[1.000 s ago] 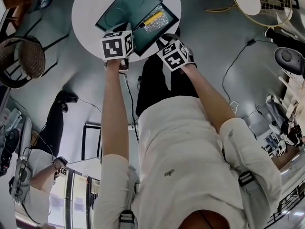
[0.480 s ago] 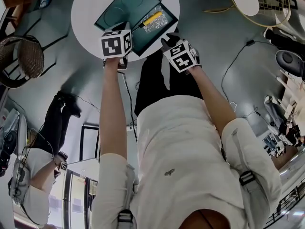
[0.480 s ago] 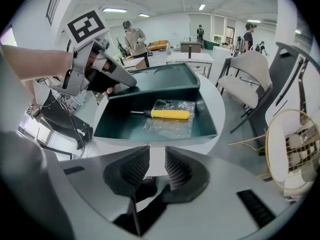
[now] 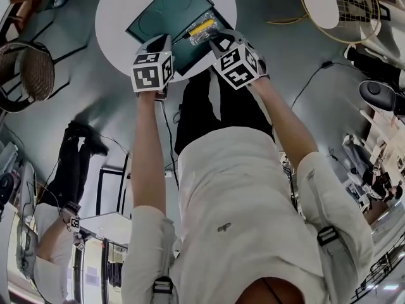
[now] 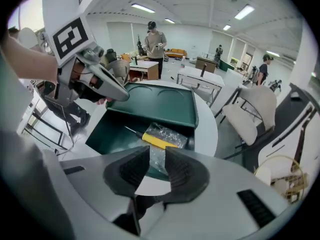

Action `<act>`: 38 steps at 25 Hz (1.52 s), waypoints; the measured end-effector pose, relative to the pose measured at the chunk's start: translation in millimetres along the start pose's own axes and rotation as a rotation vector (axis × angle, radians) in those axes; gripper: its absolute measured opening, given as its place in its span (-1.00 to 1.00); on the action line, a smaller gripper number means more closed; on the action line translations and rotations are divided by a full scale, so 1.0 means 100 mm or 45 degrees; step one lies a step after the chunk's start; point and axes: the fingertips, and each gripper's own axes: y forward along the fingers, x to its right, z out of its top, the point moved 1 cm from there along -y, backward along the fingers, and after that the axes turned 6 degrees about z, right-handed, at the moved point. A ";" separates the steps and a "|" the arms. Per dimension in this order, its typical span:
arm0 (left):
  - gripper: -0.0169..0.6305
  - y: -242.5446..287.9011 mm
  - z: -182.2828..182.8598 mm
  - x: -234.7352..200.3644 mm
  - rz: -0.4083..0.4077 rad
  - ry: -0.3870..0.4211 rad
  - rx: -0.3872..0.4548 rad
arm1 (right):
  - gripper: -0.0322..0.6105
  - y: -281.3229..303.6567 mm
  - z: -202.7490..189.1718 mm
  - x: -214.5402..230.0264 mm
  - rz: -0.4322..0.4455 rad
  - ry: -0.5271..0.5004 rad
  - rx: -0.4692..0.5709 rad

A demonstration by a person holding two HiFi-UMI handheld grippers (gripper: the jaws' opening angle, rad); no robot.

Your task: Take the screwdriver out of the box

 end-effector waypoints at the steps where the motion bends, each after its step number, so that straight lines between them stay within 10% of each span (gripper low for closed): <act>1: -0.92 -0.08 -0.02 0.00 0.000 -0.022 0.024 | -0.58 0.03 0.04 -0.01 -0.001 -0.056 -0.009; 10: -0.92 -0.72 -0.54 0.25 -0.038 -0.242 0.092 | -0.55 0.45 0.12 -0.14 -0.027 -0.724 -0.167; 18: -0.92 -1.13 -0.92 0.61 -0.114 -0.371 0.112 | -0.52 0.80 0.07 -0.18 -0.004 -1.023 -0.333; 38: -0.92 -1.64 -0.77 0.50 -0.014 -0.379 0.266 | -0.62 0.32 0.08 -0.39 -0.037 -1.312 -0.372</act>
